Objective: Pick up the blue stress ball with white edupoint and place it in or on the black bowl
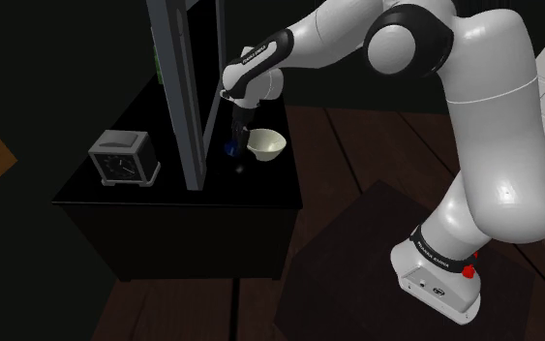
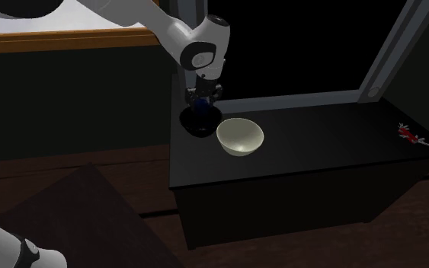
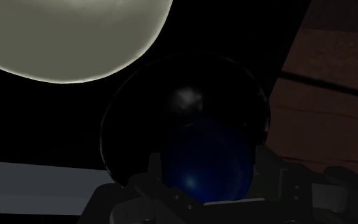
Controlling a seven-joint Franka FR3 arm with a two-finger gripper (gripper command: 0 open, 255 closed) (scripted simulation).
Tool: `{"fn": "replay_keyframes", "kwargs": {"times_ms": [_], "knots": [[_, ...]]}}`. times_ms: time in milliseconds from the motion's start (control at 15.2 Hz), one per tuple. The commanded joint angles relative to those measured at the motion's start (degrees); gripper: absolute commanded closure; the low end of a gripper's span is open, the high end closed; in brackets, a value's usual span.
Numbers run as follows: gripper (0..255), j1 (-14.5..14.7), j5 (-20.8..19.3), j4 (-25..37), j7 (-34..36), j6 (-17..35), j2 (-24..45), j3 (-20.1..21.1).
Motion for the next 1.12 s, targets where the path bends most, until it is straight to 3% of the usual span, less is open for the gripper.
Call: {"fn": "replay_keyframes", "kwargs": {"times_ms": [0,660,726,1056], "knots": [[255,-0.22,0.42,0.18,-0.49,0.94,1.14,0.28],[255,-0.44,0.9,0.38,-1.01,2.04,2.49,0.63],[0,-0.44,0.89,0.38,-1.0,2.03,2.49,0.63],[0,-0.44,0.9,0.38,-1.01,2.04,2.49,0.63]]}}
